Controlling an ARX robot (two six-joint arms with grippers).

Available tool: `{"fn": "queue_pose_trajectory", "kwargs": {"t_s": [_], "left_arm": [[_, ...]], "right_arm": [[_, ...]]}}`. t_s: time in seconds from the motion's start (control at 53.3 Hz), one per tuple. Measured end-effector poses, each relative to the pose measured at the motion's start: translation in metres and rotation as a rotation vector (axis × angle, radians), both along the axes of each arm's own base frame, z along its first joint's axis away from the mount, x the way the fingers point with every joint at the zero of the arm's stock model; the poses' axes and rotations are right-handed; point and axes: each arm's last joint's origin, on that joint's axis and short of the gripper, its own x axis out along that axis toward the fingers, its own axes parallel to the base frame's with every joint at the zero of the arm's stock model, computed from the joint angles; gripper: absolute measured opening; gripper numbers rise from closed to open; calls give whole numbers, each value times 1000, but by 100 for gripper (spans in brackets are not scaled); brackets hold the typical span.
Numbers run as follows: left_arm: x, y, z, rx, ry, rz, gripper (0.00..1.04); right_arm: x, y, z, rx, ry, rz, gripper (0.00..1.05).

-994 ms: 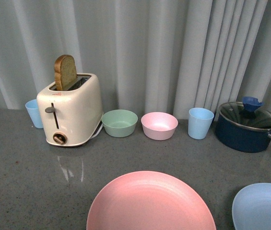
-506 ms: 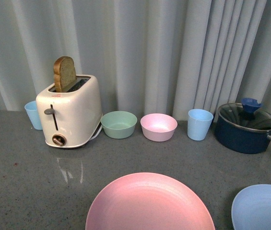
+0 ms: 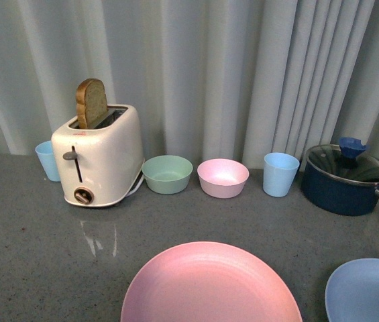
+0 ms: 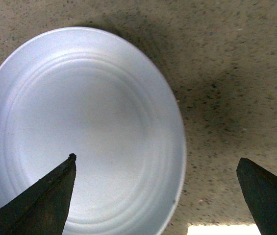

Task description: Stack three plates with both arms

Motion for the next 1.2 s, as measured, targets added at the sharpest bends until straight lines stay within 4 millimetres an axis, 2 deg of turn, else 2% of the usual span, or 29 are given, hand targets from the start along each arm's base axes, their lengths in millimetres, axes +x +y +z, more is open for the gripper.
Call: {"fn": "queue_pose_trajectory", "kwargs": {"t_s": [0.188,0.412,0.619,0.956,1.106,1.125,1.2], "left_arm": [[0,0,0,0,0,0,98],[0,0,0,0,0,0,98],[0,0,0,0,0,0,98],[0,0,0,0,0,0,98],[0,0,0,0,0,0,98],[0,0,0,0,0,0,98],[0,0,0,0,0,0,98]], "right_arm": [[1,-6,-20,27,63,-36,97],[6,-19,-23,-15,90,-48,97],[14,-22,-30,-36,112,-54,97],[41,0,-47,-48,136,-38,97],[46,10,-50,-60,152,-39,97],[46,11,-50,-60,154,-40,96],[46,13,-52,-44,142,-39,81]]}}
